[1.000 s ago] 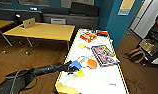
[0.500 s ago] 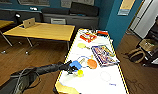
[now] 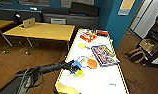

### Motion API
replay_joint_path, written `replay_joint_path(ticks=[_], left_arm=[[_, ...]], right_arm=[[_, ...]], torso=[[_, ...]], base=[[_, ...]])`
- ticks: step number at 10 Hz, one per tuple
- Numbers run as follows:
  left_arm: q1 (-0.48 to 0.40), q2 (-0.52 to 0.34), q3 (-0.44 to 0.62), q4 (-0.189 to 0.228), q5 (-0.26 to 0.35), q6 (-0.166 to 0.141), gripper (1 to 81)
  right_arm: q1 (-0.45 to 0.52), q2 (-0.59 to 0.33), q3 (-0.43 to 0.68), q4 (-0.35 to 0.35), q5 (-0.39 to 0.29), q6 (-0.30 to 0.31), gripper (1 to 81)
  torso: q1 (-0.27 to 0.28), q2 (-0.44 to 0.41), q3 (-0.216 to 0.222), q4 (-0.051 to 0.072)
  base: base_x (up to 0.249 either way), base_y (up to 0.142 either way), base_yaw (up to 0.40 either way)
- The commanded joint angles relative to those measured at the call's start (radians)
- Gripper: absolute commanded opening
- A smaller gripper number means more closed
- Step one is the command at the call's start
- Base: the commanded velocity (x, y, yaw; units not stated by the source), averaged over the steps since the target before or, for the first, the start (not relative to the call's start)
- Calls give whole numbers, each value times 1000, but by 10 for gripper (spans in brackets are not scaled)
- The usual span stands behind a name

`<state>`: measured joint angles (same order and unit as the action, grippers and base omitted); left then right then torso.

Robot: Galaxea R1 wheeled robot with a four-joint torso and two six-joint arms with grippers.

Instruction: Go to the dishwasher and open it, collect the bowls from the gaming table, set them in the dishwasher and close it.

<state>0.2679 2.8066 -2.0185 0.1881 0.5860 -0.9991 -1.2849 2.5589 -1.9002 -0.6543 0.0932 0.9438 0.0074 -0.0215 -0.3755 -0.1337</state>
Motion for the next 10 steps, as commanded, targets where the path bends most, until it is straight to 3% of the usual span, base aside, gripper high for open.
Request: replay_joint_path(ticks=[1,10], left_arm=[[-167,27,9,2,31,-4,811],[-85,27,9,19,25,-1,811]], right_arm=[[38,-23,23,-21,-20,-2,10],[38,-6,3,-24,-18,-2,10]], torso=[[0,0,0,0],[0,0,0,0]], base=[[0,0,0],[0,0,0]])
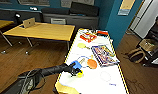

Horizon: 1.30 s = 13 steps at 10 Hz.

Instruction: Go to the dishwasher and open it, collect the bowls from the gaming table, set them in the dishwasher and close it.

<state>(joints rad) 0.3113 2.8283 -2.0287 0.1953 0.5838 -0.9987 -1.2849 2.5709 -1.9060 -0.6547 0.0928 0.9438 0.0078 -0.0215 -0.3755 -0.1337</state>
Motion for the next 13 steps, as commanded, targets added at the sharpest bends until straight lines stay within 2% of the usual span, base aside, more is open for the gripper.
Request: replay_joint_path(ticks=[1,4,6,7,8,9,13], left_arm=[[-114,7,16,12,25,3,811],[-83,8,16,18,22,8,811],[-62,25,16,42,22,6,811],[-35,37,22,72,22,8,10],[-14,60,34,146,30,9,10],[-17,56,61,168,31,8,10],[-165,-64,355,173,31,5,10]], right_arm=[[38,-9,-7,-22,-18,-3,10],[47,11,-27,-20,-19,-3,10],[49,18,-28,-22,-21,-3,10],[51,22,-39,-20,-21,-2,10],[51,28,-50,-20,-21,-2,10],[51,31,-54,-20,-27,-2,10],[51,31,-45,-22,-28,-3,10]], torso=[[0,0,0,0],[0,0,0,0],[0,0,0,0],[0,0,0,0],[0,0,0,0],[0,0,0,0],[0,0,0,0]], base=[[0,0,0],[0,0,0],[0,0,0],[0,0,0],[0,0,0],[0,0,0],[0,0,0]])
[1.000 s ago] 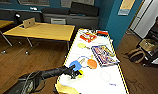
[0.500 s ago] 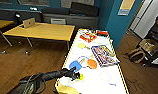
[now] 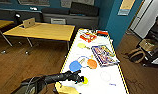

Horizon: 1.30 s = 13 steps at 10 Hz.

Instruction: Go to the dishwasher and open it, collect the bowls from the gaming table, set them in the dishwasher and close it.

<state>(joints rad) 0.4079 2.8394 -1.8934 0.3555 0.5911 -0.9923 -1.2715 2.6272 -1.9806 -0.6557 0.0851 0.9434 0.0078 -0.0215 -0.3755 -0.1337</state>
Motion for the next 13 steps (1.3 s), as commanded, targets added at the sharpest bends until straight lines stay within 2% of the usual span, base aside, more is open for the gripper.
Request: replay_joint_path(ticks=[1,2,4,7,8,9,11,12,13], left_arm=[[-275,-105,274,19,24,1,10],[-275,-157,359,41,16,6,10],[-269,-275,538,114,15,8,10],[-212,-471,752,177,15,8,10],[-153,-523,775,209,13,8,10],[-93,-573,804,238,4,12,10],[-2,-651,859,299,-37,15,10],[48,-678,881,333,-39,15,10],[97,-701,899,385,-39,15,10]], right_arm=[[33,-27,30,-21,-21,-3,10],[28,-33,30,-22,-21,-5,10],[17,-43,36,-25,-19,-5,10],[-9,-76,65,-25,-10,-5,10],[-24,-92,76,-25,-7,-5,10],[-38,-105,77,-25,-1,-5,10],[-59,-112,74,-28,-1,-6,10],[-66,-112,74,-28,-1,-6,10],[-70,-112,73,-28,1,-6,10]], torso=[[0,0,0,0],[0,0,0,0],[0,0,0,0],[0,0,0,0],[0,0,0,0],[0,0,32,0],[0,0,58,0],[0,0,72,0],[0,0,88,0]], base=[[0,0,0],[0,0,0],[0,0,0],[0,0,0],[0,0,0],[0,0,0],[0,0,0],[0,0,0],[0,0,0]])
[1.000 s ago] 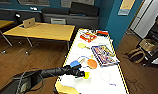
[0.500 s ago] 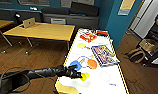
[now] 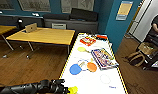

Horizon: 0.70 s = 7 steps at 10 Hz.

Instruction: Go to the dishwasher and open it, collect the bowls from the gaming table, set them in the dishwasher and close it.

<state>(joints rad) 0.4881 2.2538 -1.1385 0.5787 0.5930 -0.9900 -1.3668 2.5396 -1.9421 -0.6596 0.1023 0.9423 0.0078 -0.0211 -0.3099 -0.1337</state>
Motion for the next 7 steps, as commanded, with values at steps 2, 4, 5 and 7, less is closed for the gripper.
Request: replay_joint_path(ticks=[2,4,5,7], left_arm=[[131,-150,144,254,-73,11,10],[223,-167,125,328,-93,11,10],[272,-166,111,355,-104,11,10],[349,-152,45,406,-145,11,10]], right_arm=[[21,-25,37,-25,-16,-5,10],[21,-26,39,-23,-16,-5,10],[21,-26,40,-23,-16,-5,10],[18,-25,34,-23,-16,-4,10]], torso=[[0,0,52,0],[0,0,82,0],[0,0,96,0],[-1,-1,87,0]], base=[[0,0,0],[0,0,0],[0,0,0],[0,0,0]])
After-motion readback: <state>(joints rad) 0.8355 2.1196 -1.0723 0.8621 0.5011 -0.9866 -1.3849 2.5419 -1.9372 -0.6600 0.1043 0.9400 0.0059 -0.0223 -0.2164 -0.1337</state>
